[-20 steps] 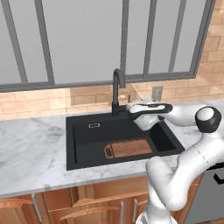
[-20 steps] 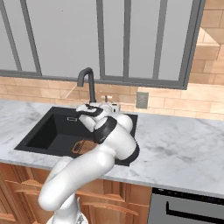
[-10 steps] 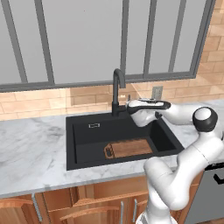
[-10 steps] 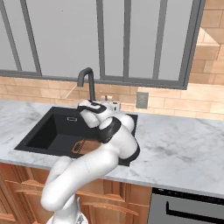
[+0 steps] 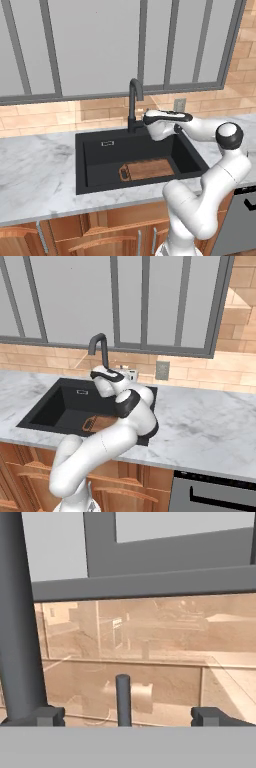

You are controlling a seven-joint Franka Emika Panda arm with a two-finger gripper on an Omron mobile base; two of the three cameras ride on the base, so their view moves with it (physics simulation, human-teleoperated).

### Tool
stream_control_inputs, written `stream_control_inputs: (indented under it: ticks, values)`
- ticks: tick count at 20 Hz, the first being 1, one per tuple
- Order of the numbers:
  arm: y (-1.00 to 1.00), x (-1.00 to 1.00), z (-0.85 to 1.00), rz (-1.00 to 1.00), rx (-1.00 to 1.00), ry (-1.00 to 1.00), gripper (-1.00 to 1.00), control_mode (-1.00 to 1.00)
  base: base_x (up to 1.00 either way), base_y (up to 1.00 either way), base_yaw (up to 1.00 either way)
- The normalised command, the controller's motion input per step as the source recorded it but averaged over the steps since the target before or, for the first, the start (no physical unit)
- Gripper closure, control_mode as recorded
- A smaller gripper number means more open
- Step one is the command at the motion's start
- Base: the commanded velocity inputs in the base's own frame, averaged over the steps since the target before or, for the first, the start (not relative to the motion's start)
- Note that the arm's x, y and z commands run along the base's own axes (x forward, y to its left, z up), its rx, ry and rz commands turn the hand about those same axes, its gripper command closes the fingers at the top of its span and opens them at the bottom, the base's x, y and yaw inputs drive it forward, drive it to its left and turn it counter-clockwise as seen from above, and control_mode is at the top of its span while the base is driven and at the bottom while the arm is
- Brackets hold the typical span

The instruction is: Turn on the sink faucet with hot water and rinse the cutting board for ten seconds, then turn off the faucet. Push the cutting board to reach the water if necessary.

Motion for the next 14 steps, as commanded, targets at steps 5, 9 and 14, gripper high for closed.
stream_control_inputs:
  ticks: [5, 9, 14]
  values:
    - [0.04, 0.13, -0.01, 0.00, 0.00, 0.00, -1.00, -1.00, 0.00, 0.00, 0.00]
    - [0.03, 0.17, -0.04, 0.00, 0.00, 0.00, -1.00, -1.00, 0.00, 0.00, 0.00]
    - [0.02, 0.15, -0.03, 0.00, 0.00, 0.00, -1.00, -1.00, 0.00, 0.00, 0.00]
